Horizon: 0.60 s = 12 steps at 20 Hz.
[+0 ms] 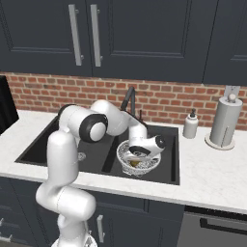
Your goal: Put the colander in the sink, put the pear in the colander, and turn on the sink faucet and pour water over the colander.
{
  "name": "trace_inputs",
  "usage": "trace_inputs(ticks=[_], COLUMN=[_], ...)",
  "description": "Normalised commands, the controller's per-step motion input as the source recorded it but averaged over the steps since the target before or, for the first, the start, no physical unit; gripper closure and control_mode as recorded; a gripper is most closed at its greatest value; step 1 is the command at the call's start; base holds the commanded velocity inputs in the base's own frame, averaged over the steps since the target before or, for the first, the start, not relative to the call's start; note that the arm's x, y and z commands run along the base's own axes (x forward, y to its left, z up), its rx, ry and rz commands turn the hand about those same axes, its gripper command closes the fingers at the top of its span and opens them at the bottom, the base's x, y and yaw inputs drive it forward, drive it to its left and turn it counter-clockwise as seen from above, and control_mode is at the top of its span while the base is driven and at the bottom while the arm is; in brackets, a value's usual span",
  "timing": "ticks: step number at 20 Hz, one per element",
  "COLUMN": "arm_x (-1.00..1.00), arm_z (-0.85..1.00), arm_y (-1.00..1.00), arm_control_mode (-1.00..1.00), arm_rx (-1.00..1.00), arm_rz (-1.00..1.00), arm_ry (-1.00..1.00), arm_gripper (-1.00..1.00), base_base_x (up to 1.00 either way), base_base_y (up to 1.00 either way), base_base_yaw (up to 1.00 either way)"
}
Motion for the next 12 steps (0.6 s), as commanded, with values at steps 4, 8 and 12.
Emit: trace_inputs(ticks=[4, 8, 12], arm_x=[0.0, 0.0, 0.0], arm_z=[0.0, 0.15, 0.27], arm_y=[0.0, 0.0, 0.0], arm_control_mode=[-1.0, -1.0, -1.0], arm_rx=[0.0, 0.0, 0.0], arm_rz=[0.0, 0.0, 0.0], arm_ry=[0.0, 0.0, -0.07], arm_gripper=[-1.0, -1.0, -1.0], base_base_x=[0.0, 0.0, 0.0], base_base_y=[0.0, 0.0, 0.0], base_base_yaw=[0.0, 0.0, 0.0])
